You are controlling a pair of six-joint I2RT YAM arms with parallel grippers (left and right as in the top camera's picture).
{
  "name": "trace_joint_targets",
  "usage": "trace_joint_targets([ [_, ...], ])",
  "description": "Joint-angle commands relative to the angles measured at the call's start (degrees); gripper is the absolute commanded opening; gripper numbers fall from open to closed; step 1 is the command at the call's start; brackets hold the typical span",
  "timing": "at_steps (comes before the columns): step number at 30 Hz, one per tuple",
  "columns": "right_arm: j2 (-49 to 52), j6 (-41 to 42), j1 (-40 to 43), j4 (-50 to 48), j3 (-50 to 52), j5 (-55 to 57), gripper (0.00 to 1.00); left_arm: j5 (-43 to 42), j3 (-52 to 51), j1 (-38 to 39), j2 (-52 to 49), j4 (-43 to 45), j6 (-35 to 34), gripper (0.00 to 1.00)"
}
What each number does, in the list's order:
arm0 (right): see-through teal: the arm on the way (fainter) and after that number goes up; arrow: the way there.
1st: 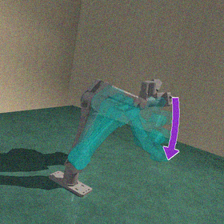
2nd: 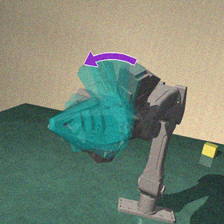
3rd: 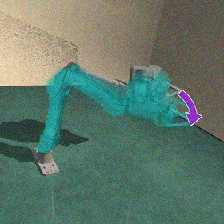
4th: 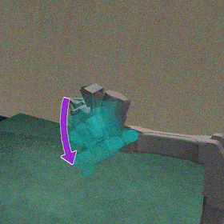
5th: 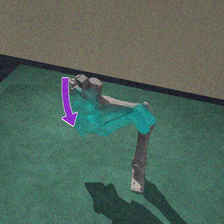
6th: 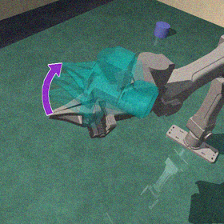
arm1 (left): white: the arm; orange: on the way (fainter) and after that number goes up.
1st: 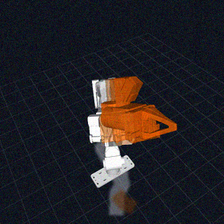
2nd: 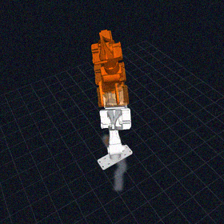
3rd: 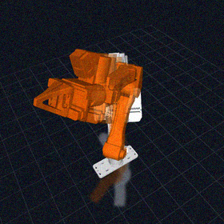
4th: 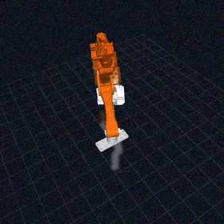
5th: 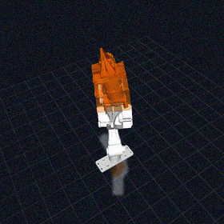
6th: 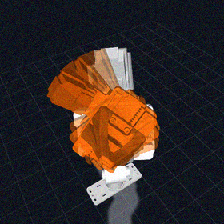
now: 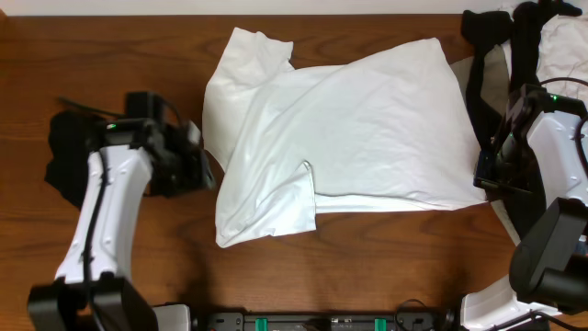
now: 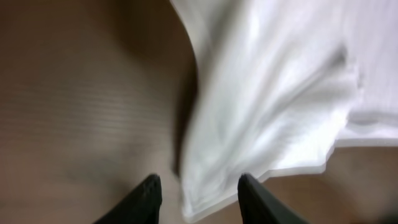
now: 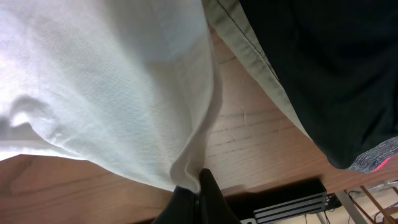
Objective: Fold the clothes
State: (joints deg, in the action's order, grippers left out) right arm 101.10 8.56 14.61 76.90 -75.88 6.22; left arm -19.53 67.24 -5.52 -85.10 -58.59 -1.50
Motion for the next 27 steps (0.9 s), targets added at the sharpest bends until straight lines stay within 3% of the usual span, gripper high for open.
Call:
trace_joint_targets([
  [1, -0.3, 0.8, 0.4, 0.0, 0.3, 0.4, 0.01, 2.8, 0.8, -2.3, -0.5, 5.9, -2.3, 0.43],
  [4, -0.3, 0.8, 0.4, -0.1, 0.3, 0.0, 0.01, -1.4, 0.8, -2.5, -3.8, 10.3, -2.3, 0.43],
  [8, -0.3, 0.8, 0.4, -0.2, 0.3, -0.3, 0.01, -6.1, 0.8, -2.4, -10.5, 14.0, -2.2, 0.56],
  [15, -0.3, 0.8, 0.4, -0.3, 0.3, -0.3, 0.01, -6.7, 0.8, -2.4, -19.3, 19.9, -2.2, 0.56],
  [27, -0.3, 0.8, 0.4, -0.5, 0.3, -0.5, 0.01, -6.6, 0.8, -2.4, -24.4, 25.7, -2.3, 0.56],
])
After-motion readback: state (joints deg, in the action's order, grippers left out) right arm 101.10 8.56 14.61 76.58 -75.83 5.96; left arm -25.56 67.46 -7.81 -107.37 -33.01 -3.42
